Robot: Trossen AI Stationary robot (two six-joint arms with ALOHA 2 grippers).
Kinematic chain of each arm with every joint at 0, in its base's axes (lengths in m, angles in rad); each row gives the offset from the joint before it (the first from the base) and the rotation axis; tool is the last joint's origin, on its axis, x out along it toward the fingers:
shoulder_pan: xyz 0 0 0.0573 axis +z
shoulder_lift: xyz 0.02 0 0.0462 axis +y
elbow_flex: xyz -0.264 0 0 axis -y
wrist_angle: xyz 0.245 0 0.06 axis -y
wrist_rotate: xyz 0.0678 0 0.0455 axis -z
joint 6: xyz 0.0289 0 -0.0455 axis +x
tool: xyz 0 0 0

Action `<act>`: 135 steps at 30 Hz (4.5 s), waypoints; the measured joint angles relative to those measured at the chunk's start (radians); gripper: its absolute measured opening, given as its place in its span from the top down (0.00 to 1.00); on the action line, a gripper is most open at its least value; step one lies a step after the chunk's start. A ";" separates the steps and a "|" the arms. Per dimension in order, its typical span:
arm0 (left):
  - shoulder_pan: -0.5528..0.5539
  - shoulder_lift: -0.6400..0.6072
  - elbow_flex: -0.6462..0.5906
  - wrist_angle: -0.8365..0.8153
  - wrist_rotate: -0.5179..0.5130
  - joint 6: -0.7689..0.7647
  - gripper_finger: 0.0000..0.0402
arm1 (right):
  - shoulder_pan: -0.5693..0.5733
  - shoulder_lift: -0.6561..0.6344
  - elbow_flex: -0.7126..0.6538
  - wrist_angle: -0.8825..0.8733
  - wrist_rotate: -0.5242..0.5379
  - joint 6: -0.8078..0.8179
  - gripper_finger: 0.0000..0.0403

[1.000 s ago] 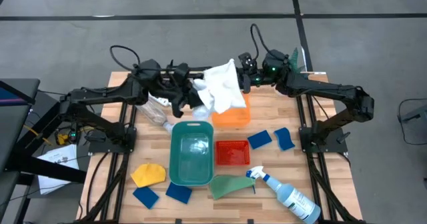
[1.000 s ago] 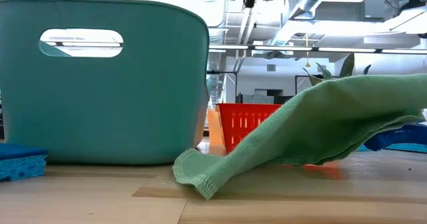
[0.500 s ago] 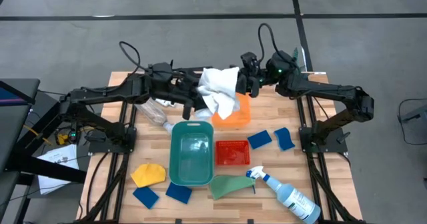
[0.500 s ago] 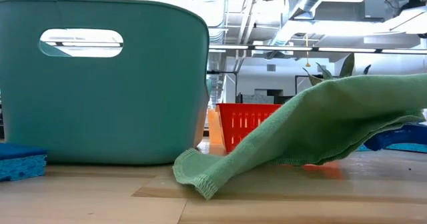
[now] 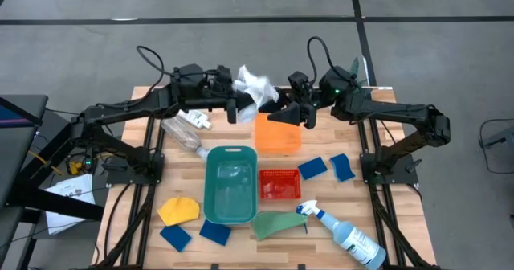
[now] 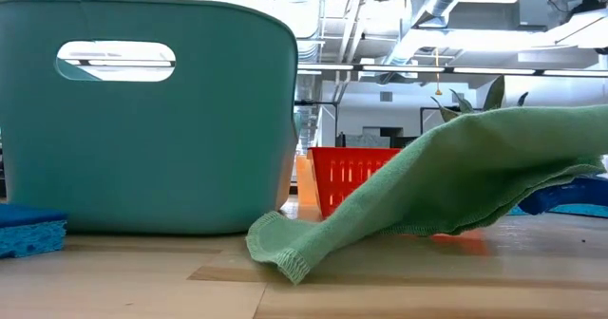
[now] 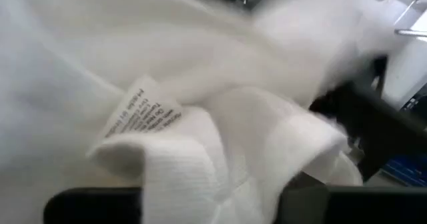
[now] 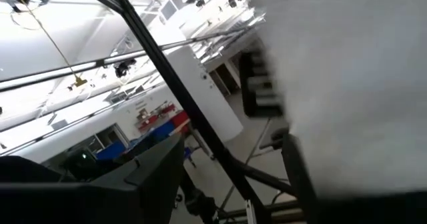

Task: Pick & Place Kitchen Items
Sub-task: Put the white towel into the green bin

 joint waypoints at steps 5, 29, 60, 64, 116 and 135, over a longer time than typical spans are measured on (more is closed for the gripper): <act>0.002 0.000 0.000 0.044 -0.016 0.031 0.97 | 0.002 0.000 0.000 -0.020 0.000 -0.007 0.39; 0.047 -0.006 0.000 0.470 0.009 -0.089 0.97 | 0.017 0.002 0.000 -0.244 0.089 -0.116 0.39; -0.071 -0.005 0.000 0.221 0.075 -0.110 0.97 | -0.026 0.003 0.000 0.124 0.051 -0.143 0.17; -0.072 -0.005 0.000 0.141 0.028 -0.110 0.97 | -0.026 0.003 0.000 0.062 0.064 -0.169 0.11; -0.059 -0.040 -0.002 -0.127 -0.047 -0.107 0.78 | -0.056 0.000 0.000 -0.054 0.066 -0.141 0.83; -0.069 0.033 -0.001 0.029 -0.043 -0.088 0.93 | -0.068 0.000 0.001 -0.031 0.055 -0.115 0.64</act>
